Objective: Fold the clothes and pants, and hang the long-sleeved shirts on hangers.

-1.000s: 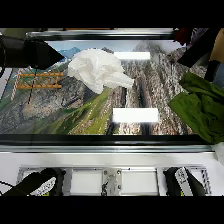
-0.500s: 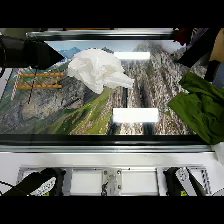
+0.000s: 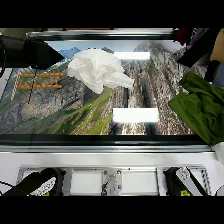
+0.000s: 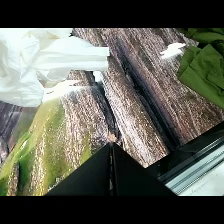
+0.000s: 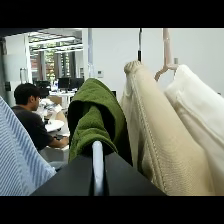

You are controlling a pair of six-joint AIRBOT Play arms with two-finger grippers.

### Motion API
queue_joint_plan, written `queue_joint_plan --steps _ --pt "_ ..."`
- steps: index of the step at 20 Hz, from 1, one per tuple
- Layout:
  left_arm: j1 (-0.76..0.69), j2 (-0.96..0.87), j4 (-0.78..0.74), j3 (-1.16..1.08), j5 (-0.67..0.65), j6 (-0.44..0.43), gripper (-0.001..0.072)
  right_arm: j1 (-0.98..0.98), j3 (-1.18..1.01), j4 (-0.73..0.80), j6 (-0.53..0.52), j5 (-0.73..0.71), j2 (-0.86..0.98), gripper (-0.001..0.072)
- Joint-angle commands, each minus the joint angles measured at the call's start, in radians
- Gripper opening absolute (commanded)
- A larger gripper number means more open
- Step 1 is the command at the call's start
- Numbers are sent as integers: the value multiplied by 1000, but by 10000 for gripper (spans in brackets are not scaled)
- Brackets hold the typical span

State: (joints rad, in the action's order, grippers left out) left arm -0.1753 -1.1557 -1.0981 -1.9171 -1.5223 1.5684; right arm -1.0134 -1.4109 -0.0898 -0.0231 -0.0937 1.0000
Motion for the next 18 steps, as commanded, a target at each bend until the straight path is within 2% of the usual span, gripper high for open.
queue_joint_plan --steps 1,3,4,5,6,11,13,16,18 --pt "0 -1 0 0 0 -2 18 -1 16 -4 0 -3 5 25" --pt "0 -1 0 0 0 -2 18 -1 16 -4 0 19 3 29" --pt "0 -1 0 0 0 -2 18 -1 16 -4 0 32 -1 132" --pt "0 -1 0 0 0 -2 18 -1 16 -4 0 35 -4 341" --pt "0 -1 0 0 0 -2 18 -1 16 -4 0 35 -9 472" --pt "0 -1 -1 0 0 -2 18 -1 16 -4 0 42 -91 473" --pt "0 -1 -1 0 0 -2 18 -1 16 -4 0 85 -137 473" --pt "0 -1 -1 0 0 -2 18 -1 16 -4 1 274 -201 473" --pt "0 -1 -2 0 3 -2 18 -1 16 -4 11 499 -218 473"
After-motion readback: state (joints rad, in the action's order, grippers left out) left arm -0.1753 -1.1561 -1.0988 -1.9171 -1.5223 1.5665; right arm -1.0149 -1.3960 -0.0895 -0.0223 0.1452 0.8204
